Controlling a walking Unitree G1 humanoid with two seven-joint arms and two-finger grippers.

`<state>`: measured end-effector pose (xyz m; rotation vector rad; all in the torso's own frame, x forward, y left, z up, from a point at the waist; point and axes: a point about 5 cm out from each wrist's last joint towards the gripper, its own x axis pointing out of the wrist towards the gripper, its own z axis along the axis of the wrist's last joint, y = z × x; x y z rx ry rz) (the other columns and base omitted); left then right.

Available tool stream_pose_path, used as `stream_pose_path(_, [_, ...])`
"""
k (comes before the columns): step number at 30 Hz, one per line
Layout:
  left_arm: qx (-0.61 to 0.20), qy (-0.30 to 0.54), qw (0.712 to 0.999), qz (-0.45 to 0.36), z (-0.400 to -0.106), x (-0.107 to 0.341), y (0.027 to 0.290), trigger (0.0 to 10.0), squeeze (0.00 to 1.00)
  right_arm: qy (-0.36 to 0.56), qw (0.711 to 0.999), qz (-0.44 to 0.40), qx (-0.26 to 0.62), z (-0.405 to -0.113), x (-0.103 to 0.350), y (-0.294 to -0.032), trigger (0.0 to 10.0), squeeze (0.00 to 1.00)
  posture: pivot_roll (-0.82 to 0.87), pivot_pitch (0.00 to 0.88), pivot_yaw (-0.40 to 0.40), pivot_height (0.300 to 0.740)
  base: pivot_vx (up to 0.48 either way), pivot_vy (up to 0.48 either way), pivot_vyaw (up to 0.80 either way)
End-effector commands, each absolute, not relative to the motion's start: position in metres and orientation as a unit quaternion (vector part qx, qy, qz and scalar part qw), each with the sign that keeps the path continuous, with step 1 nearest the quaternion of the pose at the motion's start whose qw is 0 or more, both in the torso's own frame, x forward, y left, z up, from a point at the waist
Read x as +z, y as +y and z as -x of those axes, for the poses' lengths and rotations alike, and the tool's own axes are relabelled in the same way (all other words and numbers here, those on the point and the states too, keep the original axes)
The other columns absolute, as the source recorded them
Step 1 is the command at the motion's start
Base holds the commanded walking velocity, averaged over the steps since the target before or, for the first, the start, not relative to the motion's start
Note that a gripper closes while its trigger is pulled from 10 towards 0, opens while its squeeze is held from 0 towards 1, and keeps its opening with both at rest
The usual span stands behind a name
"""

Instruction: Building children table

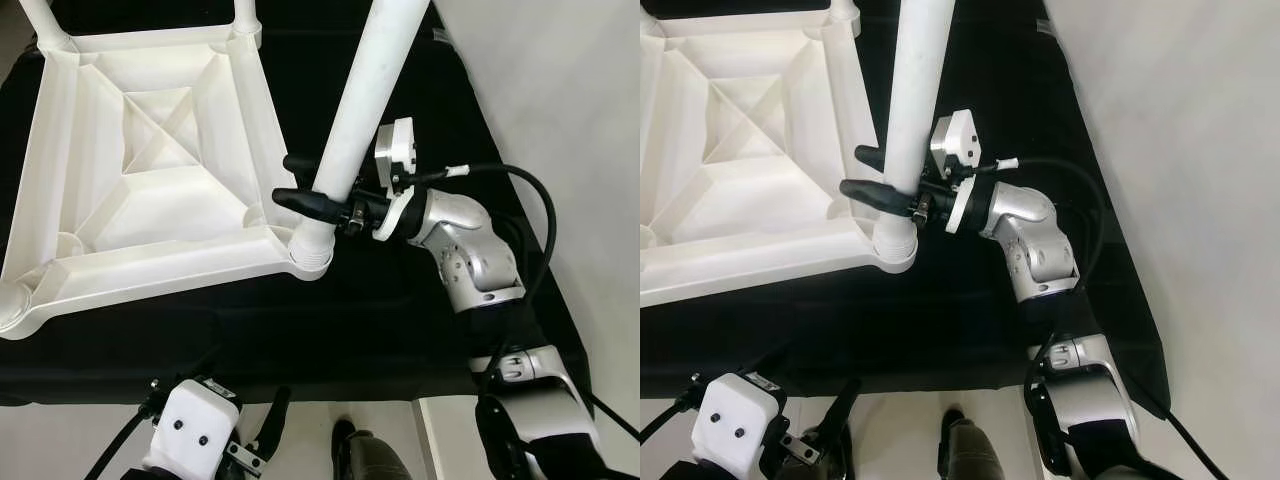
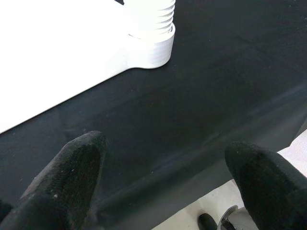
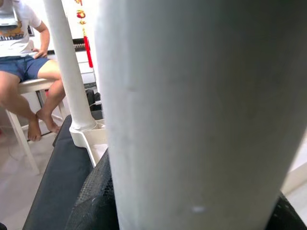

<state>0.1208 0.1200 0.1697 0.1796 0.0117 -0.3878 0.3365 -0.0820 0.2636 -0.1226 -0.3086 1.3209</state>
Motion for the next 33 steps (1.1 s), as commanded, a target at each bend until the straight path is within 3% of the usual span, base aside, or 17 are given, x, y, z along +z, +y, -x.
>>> stream_pose_path(1, [-0.196, 0.018, 0.976, -0.092, -0.119, 0.165, 0.12, 10.0, 0.0, -0.063, 0.796, 0.099, 0.594, -0.338, 0.225, -0.088, 10.0, 0.0, -0.04, 0.35, -0.084, 0.74, 0.0, 0.0, 0.0])
stream_pose_path(9, [-0.195, 0.016, 0.976, -0.093, -0.12, 0.166, 0.12, 10.0, 0.0, -0.045, 0.769, 0.161, 0.616, -0.327, 0.221, -0.084, 10.0, 0.0, -0.04, 0.355, -0.088, 0.74, 0.0, 0.0, 0.0])
stream_pose_path(16, [-0.194, 0.014, 0.977, -0.093, -0.12, 0.166, 0.12, 10.0, 0.0, -0.029, 0.769, 0.16, 0.618, -0.332, 0.228, -0.084, 10.0, 0.0, -0.04, 0.356, -0.096, 0.74, 0.0, 0.0, 0.0])
stream_pose_path(29, [-0.191, 0.012, 0.977, -0.093, -0.12, 0.167, 0.119, 10.0, 0.0, 0.019, 0.804, 0.118, 0.582, -0.34, 0.225, -0.085, 10.0, 0.0, -0.05, 0.359, -0.105, 0.74, 0.0, 0.0, 0.0])
stream_pose_path(33, [-0.19, 0.013, 0.977, -0.093, -0.12, 0.166, 0.119, 10.0, 0.0, 0.045, 0.845, 0.067, 0.529, -0.33, 0.211, -0.086, 10.0, 0.0, -0.05, 0.361, -0.113, 0.74, 0.0, 0.0, 0.0])
